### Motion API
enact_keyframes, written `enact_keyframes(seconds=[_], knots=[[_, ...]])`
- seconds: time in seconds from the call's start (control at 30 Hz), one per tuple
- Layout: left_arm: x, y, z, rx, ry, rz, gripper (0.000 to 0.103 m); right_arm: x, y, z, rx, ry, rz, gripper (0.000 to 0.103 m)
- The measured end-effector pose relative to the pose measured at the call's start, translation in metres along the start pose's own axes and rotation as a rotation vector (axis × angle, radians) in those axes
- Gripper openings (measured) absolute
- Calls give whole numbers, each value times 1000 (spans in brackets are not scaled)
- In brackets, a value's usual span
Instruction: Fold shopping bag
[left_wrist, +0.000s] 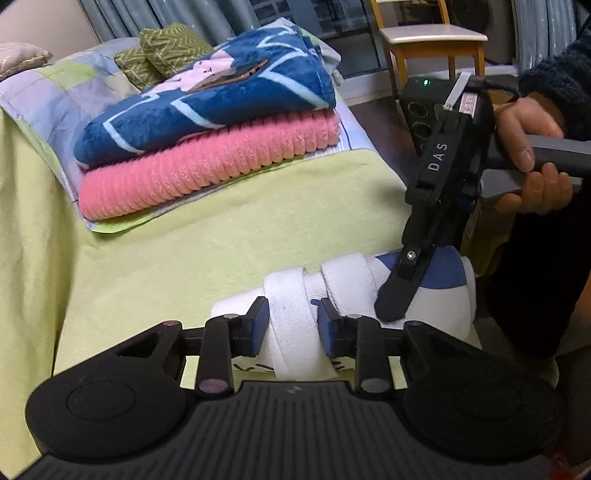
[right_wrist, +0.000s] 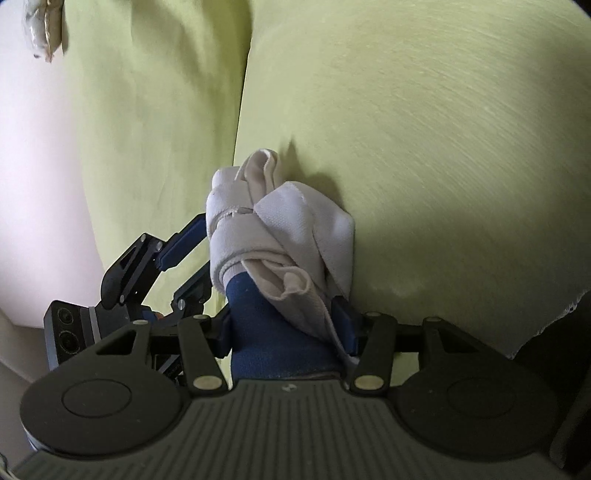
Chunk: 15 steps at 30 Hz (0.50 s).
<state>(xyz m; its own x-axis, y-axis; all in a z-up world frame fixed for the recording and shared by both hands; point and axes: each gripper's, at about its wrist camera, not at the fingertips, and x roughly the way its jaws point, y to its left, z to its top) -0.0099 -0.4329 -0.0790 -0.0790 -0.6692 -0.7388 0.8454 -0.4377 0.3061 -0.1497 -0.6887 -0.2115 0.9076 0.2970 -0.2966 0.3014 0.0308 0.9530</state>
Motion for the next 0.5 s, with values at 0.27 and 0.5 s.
enact_keyframes(seconds=[0.27, 0.5], knots=[[13, -7, 10, 34, 29, 7, 33, 2, 74, -45, -587, 3, -382, 69], [19, -3, 10, 42, 25, -2, 33, -25, 110, -77, -859, -201, -565, 70]])
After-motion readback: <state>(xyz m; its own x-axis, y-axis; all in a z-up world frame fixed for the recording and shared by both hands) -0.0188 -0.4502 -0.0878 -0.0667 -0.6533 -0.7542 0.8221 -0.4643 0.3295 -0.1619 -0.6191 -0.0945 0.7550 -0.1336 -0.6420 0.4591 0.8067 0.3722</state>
